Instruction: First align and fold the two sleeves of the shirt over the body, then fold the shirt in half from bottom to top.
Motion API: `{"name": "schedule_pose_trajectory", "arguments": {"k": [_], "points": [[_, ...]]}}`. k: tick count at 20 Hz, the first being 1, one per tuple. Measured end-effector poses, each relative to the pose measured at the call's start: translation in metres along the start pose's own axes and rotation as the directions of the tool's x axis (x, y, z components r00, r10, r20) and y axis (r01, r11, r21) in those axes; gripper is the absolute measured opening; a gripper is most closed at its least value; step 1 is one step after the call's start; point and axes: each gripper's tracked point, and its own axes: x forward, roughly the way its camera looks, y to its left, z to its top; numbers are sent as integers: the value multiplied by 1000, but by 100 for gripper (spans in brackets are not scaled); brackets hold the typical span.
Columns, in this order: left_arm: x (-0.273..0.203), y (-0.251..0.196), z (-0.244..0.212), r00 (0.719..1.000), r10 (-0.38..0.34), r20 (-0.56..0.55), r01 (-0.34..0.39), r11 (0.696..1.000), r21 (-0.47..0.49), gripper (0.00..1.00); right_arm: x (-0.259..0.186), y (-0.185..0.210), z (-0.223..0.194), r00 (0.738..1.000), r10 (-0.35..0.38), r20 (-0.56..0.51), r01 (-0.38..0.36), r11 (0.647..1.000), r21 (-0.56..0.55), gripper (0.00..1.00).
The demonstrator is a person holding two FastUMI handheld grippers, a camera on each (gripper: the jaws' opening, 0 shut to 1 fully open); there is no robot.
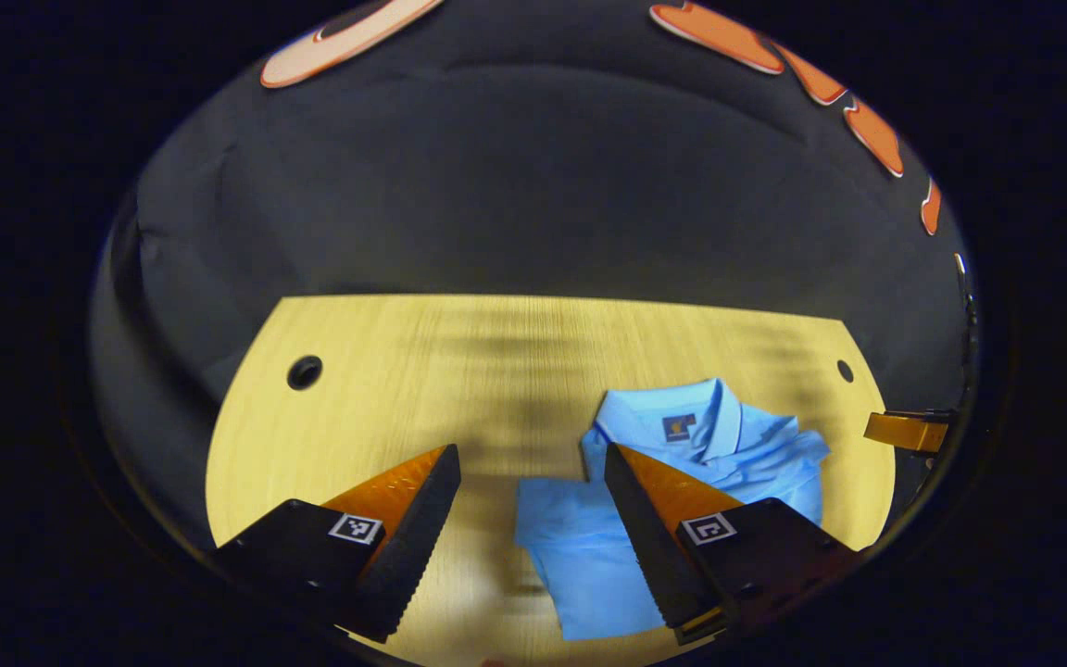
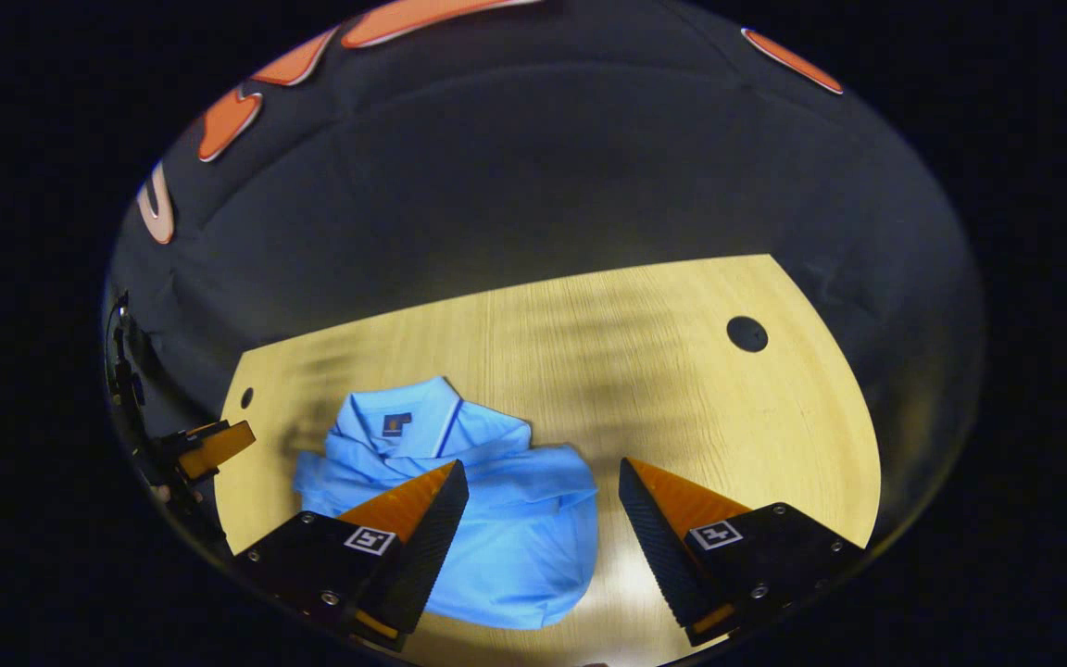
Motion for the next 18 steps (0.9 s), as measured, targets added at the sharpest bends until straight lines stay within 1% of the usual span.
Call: {"name": "schedule_pose_trajectory", "arguments": {"k": [2,4,6,8,11,13,15,16,18], "points": [[-37,-2,22,997,8,74,-8,1000,4,100,-29,4,10,998,24,52,-23,1000,-18,99],[-79,-9,37,991,4,134,-2,1000,-14,100,-60,8,17,994,48,101,-44,998,-35,99],[-118,-22,43,982,-13,189,21,999,-39,100,-93,12,20,986,70,149,-64,997,-49,99],[-157,-23,42,972,-22,233,35,998,-49,100,-124,14,17,978,86,188,-74,995,-70,99],[-208,-19,37,954,-2,299,24,997,-69,100,-164,15,8,965,102,240,-78,991,-106,99],[-234,-15,26,948,19,317,6,997,-76,100,-181,15,3,956,112,271,-81,989,-123,99],[-249,-15,16,947,31,318,-4,996,-85,100,-192,16,-2,951,124,284,-91,988,-129,99],[-260,-14,4,946,32,324,-3,996,-91,100,-191,17,-4,949,131,286,-97,987,-131,99],[-272,-9,-1,940,49,338,-15,995,-101,100,-197,17,-9,947,139,289,-102,985,-140,99]]}}
